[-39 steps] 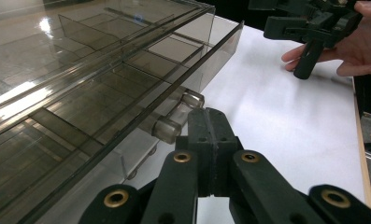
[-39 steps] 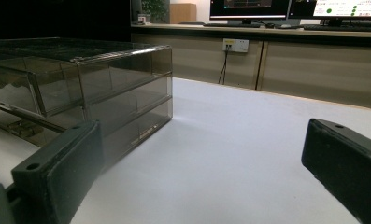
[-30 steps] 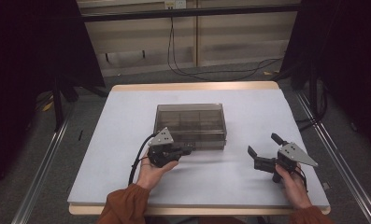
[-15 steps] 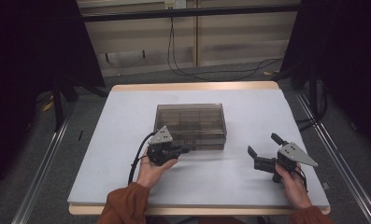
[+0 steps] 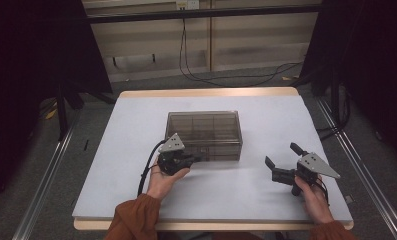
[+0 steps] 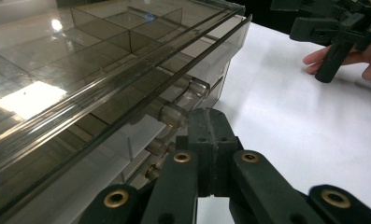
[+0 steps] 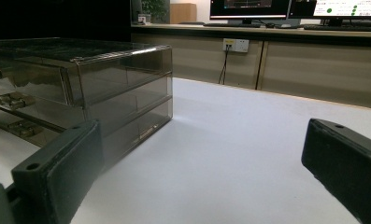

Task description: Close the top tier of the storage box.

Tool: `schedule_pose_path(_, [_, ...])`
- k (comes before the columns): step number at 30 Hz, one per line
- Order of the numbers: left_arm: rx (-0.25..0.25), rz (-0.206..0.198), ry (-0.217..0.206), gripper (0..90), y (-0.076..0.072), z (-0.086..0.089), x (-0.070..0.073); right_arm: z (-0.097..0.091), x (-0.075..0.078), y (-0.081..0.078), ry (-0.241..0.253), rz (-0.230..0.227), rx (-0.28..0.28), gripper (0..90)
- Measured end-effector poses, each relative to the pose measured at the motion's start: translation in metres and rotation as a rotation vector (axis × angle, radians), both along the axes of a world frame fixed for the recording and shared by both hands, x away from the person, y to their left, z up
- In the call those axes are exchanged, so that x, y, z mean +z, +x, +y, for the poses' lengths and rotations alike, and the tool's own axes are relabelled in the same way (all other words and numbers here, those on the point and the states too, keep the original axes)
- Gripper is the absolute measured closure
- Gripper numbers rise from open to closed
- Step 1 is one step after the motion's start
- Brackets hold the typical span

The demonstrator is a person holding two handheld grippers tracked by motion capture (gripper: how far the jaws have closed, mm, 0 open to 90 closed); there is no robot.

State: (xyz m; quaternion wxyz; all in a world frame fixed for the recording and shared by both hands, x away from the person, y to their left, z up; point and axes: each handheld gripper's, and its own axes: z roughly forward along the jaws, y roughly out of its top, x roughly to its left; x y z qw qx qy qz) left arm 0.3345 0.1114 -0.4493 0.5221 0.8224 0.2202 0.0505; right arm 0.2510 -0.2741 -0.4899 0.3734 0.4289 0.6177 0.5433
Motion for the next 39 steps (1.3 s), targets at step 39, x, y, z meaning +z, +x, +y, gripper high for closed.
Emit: schedule_pose_path(39, [0.030, 0.007, 0.012, 86.9, 0.007, 0.005, -0.004, 0.000, 0.000, 0.000, 0.006, 0.003, -0.004, 0.0])
